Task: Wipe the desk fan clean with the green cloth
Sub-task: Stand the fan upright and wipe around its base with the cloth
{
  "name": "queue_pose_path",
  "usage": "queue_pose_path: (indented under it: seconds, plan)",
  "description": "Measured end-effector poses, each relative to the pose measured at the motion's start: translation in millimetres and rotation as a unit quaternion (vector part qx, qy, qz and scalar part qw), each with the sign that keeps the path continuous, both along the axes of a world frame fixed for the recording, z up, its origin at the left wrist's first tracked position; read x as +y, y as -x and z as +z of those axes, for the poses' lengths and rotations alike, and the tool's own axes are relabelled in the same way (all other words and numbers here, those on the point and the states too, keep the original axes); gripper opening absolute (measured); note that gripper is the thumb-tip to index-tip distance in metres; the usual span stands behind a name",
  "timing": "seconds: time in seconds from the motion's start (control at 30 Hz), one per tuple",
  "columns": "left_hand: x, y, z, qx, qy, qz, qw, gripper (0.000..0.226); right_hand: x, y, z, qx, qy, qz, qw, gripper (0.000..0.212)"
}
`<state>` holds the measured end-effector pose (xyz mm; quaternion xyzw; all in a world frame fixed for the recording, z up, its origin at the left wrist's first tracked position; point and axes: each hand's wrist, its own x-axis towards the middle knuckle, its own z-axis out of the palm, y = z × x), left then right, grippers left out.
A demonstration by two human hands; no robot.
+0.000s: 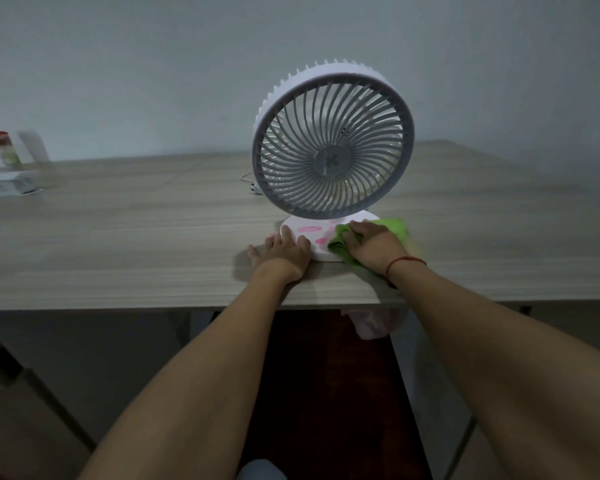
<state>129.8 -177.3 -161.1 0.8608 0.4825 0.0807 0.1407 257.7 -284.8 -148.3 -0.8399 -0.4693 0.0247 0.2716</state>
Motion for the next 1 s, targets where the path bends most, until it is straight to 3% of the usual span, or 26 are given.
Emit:
queue_pose_path:
  seconds: [0.23, 0.37, 0.47, 0.53, 0.6, 0.8, 0.9, 1.0]
  plan:
    - [-2.8, 1.4, -0.6, -0.05, -0.013, 0.026, 0.998, 0.067, -36.2, 18.6, 2.4, 0.086, -0.109, 0.087, 0.987, 0.034]
    - [-28.0, 11.7, 3.0, -0.219, -0.108, 0.087, 0.966, 0.055, -54.0, -2.3, 3.3, 0.169, -0.215, -0.035, 0.961, 0.043]
    - [-54.5, 10.4, 3.7, -0.249, -0.049, 0.091, 0.963, 0.067, -59.5, -23.0, 1.4, 0.191, -0.128, -0.16, 0.96, 0.056]
    - [-64.0, 2.4, 3.8, -0.205, -0.013, 0.071, 0.976, 0.075, -55.0, -25.4, -0.2, 0.173, -0.021, -0.176, 0.969, 0.07]
    - [-68.5, -3.6, 8.8, -0.194, 0.016, 0.061, 0.979, 0.076, -47.9, -25.4, -1.5, 0.149, 0.028, -0.163, 0.975, 0.084]
    - [-55.9, -15.0, 12.4, -0.234, 0.151, 0.04, 0.96, 0.082, -33.6, -39.2, -5.7, 0.209, -0.025, -0.154, 0.966, 0.061]
    - [-57.5, -16.1, 11.1, -0.32, 0.181, 0.03, 0.929, 0.034, -42.6, -19.7, 6.3, 0.268, -0.137, -0.108, 0.948, 0.035]
    - [-68.3, -11.3, 14.3, -0.421, 0.203, 0.033, 0.883, 0.01, -47.0, -15.7, 8.5, 0.343, -0.197, -0.084, 0.915, 0.033]
